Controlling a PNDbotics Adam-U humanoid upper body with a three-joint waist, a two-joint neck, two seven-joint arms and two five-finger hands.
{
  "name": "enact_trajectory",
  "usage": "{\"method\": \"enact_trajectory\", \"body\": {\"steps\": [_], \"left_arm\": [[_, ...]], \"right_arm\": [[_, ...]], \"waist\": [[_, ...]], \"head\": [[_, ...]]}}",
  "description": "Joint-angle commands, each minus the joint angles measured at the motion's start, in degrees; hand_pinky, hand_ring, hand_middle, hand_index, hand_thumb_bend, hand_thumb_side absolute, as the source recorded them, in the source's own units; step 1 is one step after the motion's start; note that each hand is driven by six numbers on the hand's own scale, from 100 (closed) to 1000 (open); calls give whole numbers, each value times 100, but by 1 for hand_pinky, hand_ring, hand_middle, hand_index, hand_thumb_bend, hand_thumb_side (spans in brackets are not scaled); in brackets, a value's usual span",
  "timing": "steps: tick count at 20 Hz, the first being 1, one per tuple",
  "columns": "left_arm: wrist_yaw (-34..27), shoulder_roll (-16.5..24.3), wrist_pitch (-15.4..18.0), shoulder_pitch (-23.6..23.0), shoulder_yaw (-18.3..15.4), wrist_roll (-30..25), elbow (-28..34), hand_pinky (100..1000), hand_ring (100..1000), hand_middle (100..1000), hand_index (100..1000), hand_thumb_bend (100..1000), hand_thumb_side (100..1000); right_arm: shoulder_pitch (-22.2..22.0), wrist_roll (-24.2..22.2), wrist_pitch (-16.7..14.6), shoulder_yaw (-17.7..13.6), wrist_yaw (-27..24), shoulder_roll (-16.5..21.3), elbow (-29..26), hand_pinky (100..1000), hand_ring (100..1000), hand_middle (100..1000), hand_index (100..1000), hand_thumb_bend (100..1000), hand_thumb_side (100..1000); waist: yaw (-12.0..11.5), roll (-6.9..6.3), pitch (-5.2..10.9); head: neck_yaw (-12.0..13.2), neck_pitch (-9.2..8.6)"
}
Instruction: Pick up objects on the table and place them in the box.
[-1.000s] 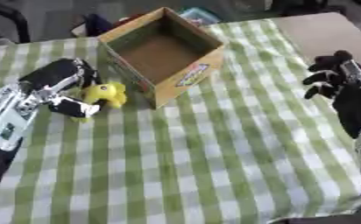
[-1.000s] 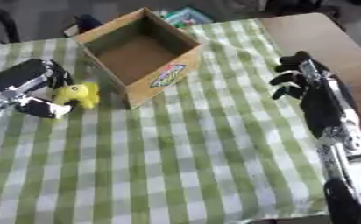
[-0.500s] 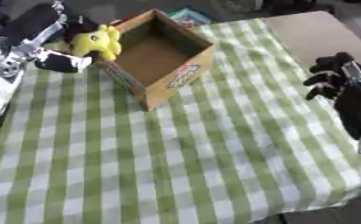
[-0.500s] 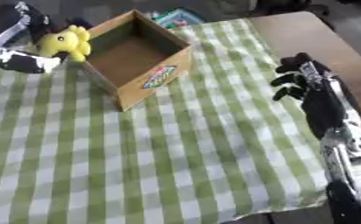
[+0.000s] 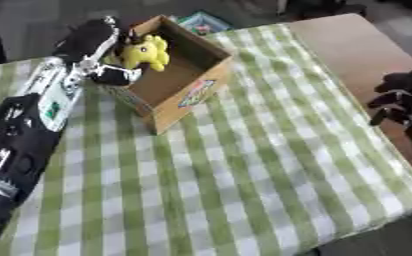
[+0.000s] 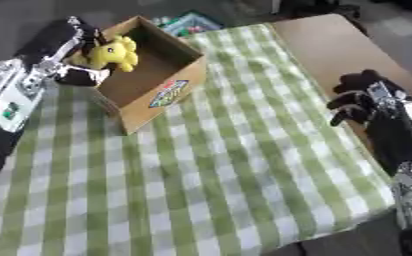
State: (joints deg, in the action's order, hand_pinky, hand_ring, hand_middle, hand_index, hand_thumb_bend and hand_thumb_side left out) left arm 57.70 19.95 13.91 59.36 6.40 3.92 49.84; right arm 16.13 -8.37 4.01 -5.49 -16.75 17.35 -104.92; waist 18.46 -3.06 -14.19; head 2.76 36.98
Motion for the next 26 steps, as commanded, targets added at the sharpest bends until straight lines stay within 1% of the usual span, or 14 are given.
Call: {"method": "enact_trajectory", "body": {"steps": [1, 2, 4, 5, 8, 12, 14, 16, 17, 20, 21, 22, 25, 26], "left_arm": [[187, 37, -126, 164, -225, 368, -233, 595, 694, 416, 597, 167, 157], [210, 28, -155, 161, -248, 462, -289, 631, 741, 474, 666, 168, 158], [268, 3, -202, 152, -275, 629, -356, 664, 786, 546, 734, 207, 157], [304, -8, -213, 148, -277, 688, -371, 672, 797, 571, 736, 240, 162], [406, -50, -239, 120, -266, 737, -393, 690, 829, 613, 754, 272, 187], [548, -92, -216, 74, -217, 561, -364, 727, 861, 658, 775, 346, 205], [561, -99, -184, 56, -207, 522, -296, 748, 879, 677, 779, 355, 288], [503, -97, -162, 45, -199, 540, -208, 753, 881, 680, 776, 355, 323], [454, -94, -146, 40, -189, 559, -156, 753, 879, 675, 773, 346, 331], [253, -75, -102, 14, -138, 593, 0, 745, 860, 636, 756, 323, 287], [163, -64, -87, -1, -113, 581, 59, 733, 847, 605, 731, 286, 231], [52, -48, -70, -19, -85, 553, 124, 731, 846, 594, 725, 269, 220], [-453, 15, -13, -95, 5, 453, 419, 719, 843, 558, 692, 117, 184], [-692, 53, 3, -133, 46, 417, 567, 718, 843, 553, 687, 100, 187]], "right_arm": [[114, -71, -12, 30, -30, 25, -98, 404, 559, 587, 689, 100, 641], [125, -80, -13, 37, -24, 16, -100, 403, 559, 587, 689, 100, 639], [141, -97, -17, 52, -9, 6, -104, 403, 559, 587, 689, 100, 637], [149, -105, -20, 59, -6, 0, -107, 403, 558, 586, 689, 100, 635], [162, -118, -23, 65, -6, -12, -109, 403, 558, 586, 689, 100, 637], [156, -126, -19, 66, -3, -27, -105, 403, 558, 585, 688, 100, 642], [145, -129, -13, 67, -1, -30, -99, 403, 558, 584, 688, 100, 643], [136, -131, -5, 66, 4, -32, -93, 404, 558, 584, 688, 100, 640], [132, -133, -3, 66, 5, -33, -90, 404, 558, 584, 688, 100, 645], [117, -136, 8, 65, 10, -36, -80, 404, 558, 583, 688, 100, 647], [112, -138, 11, 65, 9, -37, -78, 404, 558, 582, 688, 100, 648], [105, -138, 13, 63, 8, -36, -75, 404, 558, 581, 688, 100, 648], [69, -124, 26, 44, 16, -32, -60, 405, 558, 580, 688, 100, 657], [50, -115, 31, 35, 22, -31, -55, 405, 558, 580, 688, 100, 659]], "waist": [[79, 23, 60], [114, 23, 48], [171, 28, 26], [191, 30, 18], [223, 36, 6], [203, 45, 9], [162, 52, 22], [116, 57, 39], [90, 57, 50], [21, 59, 79], [-6, 61, 91], [-34, 62, 102], [-165, 62, 140], [-225, 64, 155]], "head": [[192, -130], [226, -140], [279, -158], [297, -164], [332, -169], [343, -164], [339, -158], [334, -140], [328, -127], [294, -101], [284, -88], [272, -78], [215, -35], [184, -14]]}}
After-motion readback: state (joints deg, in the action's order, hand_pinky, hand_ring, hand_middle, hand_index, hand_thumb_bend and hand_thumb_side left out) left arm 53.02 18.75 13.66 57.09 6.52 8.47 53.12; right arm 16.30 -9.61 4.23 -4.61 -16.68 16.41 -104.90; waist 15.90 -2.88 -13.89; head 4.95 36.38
